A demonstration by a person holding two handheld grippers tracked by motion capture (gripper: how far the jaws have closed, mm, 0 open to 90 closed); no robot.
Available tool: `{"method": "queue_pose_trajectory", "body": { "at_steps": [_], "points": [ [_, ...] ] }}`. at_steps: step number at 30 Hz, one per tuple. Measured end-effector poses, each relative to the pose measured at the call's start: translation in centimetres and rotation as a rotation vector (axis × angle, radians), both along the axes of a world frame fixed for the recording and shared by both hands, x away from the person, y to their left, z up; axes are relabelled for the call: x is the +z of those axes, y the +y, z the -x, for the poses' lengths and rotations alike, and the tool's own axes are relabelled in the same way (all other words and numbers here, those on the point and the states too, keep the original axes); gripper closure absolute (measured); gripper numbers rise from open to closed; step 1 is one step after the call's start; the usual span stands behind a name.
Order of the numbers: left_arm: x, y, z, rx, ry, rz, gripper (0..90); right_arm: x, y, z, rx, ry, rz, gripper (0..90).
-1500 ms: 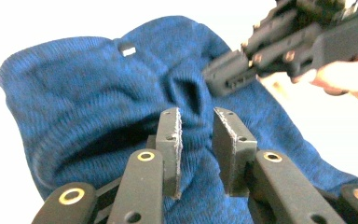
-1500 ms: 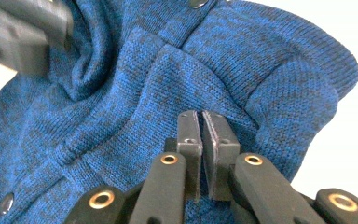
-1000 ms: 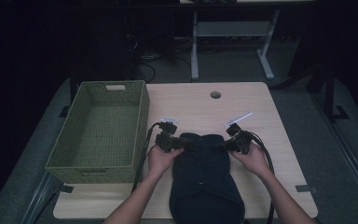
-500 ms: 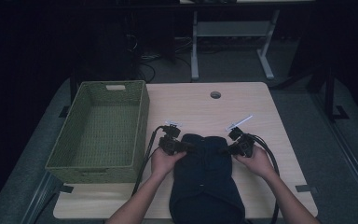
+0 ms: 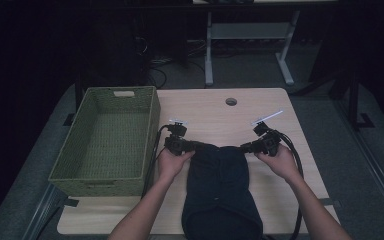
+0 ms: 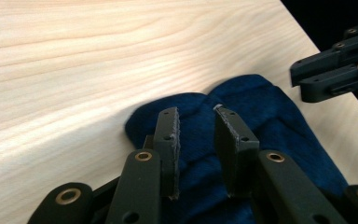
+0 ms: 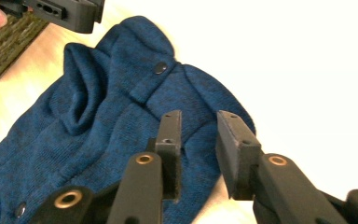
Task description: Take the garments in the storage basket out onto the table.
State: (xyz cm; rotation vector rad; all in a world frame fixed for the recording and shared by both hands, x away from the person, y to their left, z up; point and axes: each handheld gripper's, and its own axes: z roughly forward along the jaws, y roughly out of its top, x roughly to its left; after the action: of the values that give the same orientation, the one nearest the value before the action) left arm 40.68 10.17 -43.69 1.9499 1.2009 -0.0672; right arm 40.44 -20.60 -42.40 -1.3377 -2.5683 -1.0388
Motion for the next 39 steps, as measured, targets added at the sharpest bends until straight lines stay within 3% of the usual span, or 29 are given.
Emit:
{"method": "queue_pose_trajectory", "body": {
  "at_steps": [14, 19, 39],
  "points": [
    [-1.4, 0.2, -0.9, 0.041, 0.029, -0.031, 66.5, -1.9, -0.3, -1.6, -0.047, 0.066, 0.031, 60.3],
    [-1.8, 0.1, -0.9, 0.022, 0.050, -0.038, 64.8, -2.1, 0.0, -1.8, -0.035, 0.081, 0.031, 59.6],
    [-2.7, -0.1, -1.1, 0.029, 0.091, -0.028, 65.1, -2.9, 0.6, -1.9, -0.043, 0.101, 0.068, 64.5]
  ]
}}
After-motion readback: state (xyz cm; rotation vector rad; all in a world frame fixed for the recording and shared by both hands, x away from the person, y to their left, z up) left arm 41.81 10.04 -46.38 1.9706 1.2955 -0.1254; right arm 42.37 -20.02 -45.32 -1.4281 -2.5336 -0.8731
